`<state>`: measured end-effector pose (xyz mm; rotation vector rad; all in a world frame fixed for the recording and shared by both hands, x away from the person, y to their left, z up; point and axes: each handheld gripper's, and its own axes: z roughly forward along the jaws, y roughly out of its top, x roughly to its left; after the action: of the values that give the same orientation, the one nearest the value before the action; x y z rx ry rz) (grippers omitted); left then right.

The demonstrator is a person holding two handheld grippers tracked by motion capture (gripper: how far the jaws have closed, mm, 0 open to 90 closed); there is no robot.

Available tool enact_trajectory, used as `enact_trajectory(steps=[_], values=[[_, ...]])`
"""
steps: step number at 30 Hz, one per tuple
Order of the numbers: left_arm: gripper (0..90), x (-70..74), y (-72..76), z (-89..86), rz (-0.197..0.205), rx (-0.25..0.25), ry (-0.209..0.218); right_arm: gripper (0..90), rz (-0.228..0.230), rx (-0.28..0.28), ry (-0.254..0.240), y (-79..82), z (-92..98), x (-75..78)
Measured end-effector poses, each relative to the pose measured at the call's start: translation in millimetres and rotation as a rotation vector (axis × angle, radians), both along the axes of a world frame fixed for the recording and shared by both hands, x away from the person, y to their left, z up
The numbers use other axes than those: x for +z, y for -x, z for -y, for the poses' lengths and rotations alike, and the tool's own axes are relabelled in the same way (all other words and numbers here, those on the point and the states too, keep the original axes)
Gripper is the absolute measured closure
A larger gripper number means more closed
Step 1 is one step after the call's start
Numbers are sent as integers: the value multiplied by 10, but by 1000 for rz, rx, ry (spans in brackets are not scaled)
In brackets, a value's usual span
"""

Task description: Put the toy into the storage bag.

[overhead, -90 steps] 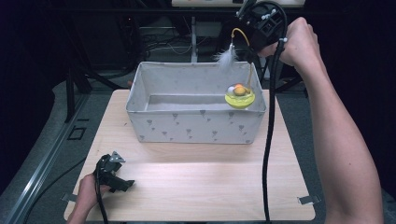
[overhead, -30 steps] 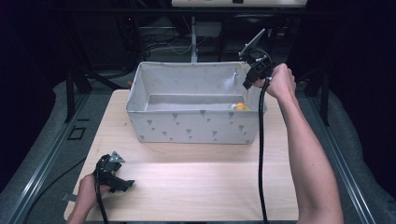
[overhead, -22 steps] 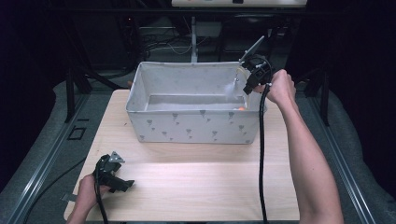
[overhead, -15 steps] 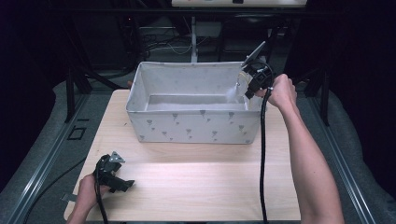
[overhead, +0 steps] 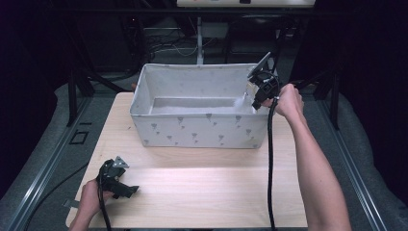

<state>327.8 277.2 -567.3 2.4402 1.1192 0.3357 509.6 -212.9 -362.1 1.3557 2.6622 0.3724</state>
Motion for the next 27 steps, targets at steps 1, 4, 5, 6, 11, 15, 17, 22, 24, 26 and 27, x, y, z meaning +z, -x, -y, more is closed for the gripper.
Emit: enact_trajectory(steps=[1, 4, 5, 6, 11, 15, 17, 22, 24, 26, 27], values=[[6, -1, -1, -2, -1, 0, 0, 880, -5, -2, -1, -2, 3, -14], [6, -3, -3, -1, -3, 1, 0, 880, -13, -9, 5, -12, 23, -58], [6, -5, -3, 2, -2, -1, -1, 880, -16, -21, 3, -11, 29, -71], [6, -3, -2, 5, -2, -1, 0, 880, -13, -19, 11, -15, 41, -78], [6, -5, -1, 2, -1, 2, 0, 878, -36, -33, 11, -26, 71, -155], [6, -7, -5, 4, -6, -2, 0, 876, -48, -34, 17, -43, 90, -185], [6, -7, -4, 7, -5, -3, -2, 868, -51, -37, 15, -42, 93, -178], [6, -5, -3, 4, -1, 0, -2, 818, -33, -40, -8, -26, 126, -80], [6, -1, 1, 6, 0, -1, -4, 783, -20, -47, -12, -9, 137, -17], [6, -3, 0, 5, -2, -2, -4, 742, -9, -49, -20, 8, 140, 40], [6, -6, -2, 5, -2, -1, -4, 719, -4, -50, -27, 18, 144, 74]])
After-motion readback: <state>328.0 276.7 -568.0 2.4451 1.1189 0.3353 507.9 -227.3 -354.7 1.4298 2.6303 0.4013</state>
